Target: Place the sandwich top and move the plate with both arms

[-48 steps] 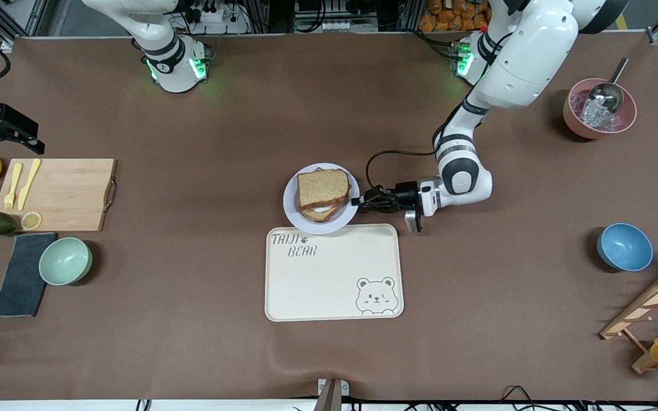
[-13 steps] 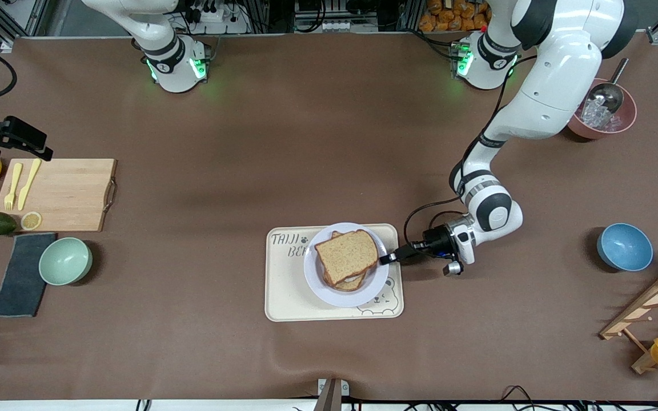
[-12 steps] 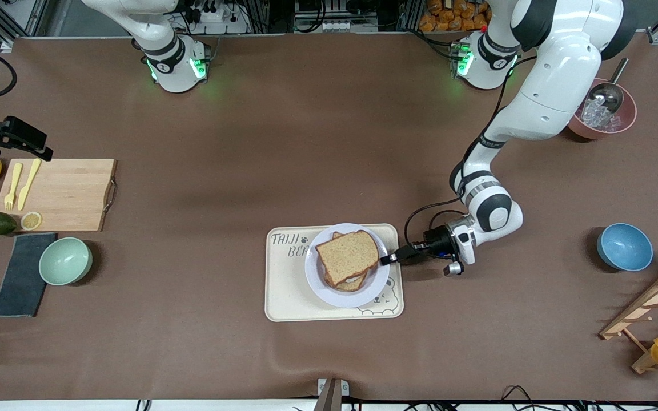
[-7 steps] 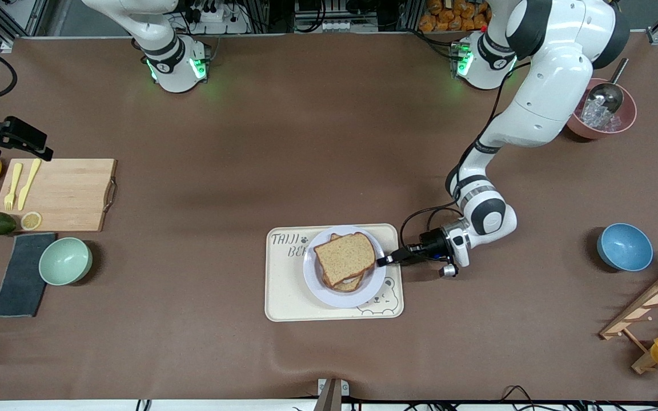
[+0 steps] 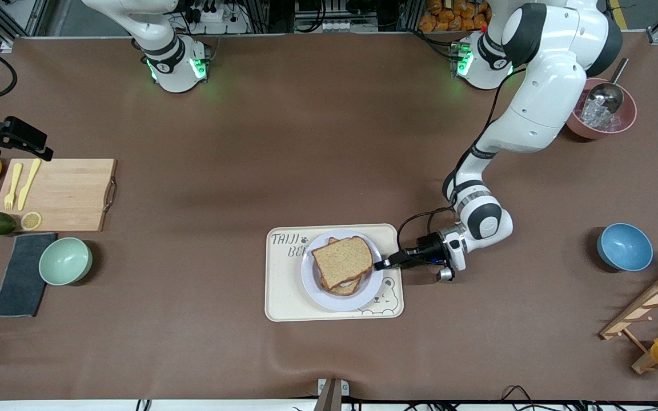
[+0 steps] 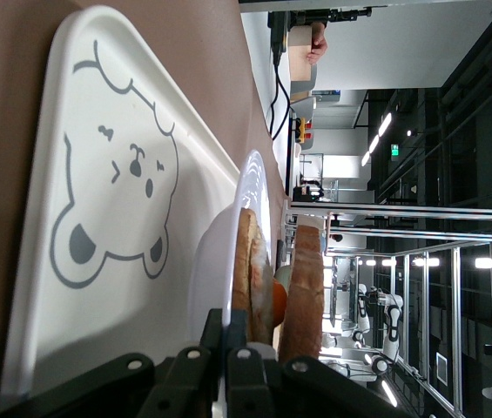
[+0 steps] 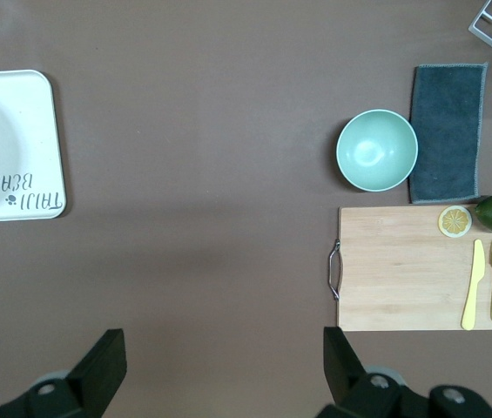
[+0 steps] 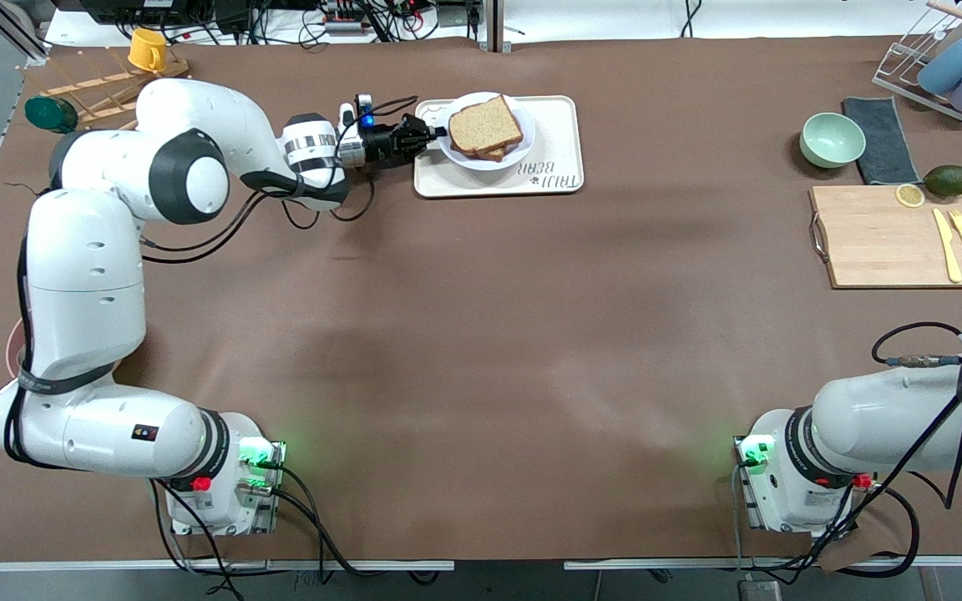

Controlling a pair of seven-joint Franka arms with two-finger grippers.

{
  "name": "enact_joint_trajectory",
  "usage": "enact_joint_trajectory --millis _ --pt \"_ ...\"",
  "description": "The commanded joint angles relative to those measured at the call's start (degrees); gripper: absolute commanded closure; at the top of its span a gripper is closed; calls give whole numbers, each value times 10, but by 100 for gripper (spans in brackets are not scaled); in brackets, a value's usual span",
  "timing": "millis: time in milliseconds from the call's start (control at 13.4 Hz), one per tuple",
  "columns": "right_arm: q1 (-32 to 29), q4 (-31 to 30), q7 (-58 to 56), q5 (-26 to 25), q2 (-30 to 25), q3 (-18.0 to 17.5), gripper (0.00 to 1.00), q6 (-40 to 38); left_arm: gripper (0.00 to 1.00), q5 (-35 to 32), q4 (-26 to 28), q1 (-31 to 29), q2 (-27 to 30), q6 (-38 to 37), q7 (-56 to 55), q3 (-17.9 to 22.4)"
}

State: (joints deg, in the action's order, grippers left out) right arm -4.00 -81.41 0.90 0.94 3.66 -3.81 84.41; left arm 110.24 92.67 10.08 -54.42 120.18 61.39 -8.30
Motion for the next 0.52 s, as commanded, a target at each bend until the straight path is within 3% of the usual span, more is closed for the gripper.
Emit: enact_joint_trajectory --millis 0,449 --pt "-12 -4 5 -4 -2 -9 0 -2 100 -8 -23 3 -16 -1 12 1" --pt "-12 -5 5 -4 -2 -9 0 -2 100 -41 -24 3 -14 0 8 13"
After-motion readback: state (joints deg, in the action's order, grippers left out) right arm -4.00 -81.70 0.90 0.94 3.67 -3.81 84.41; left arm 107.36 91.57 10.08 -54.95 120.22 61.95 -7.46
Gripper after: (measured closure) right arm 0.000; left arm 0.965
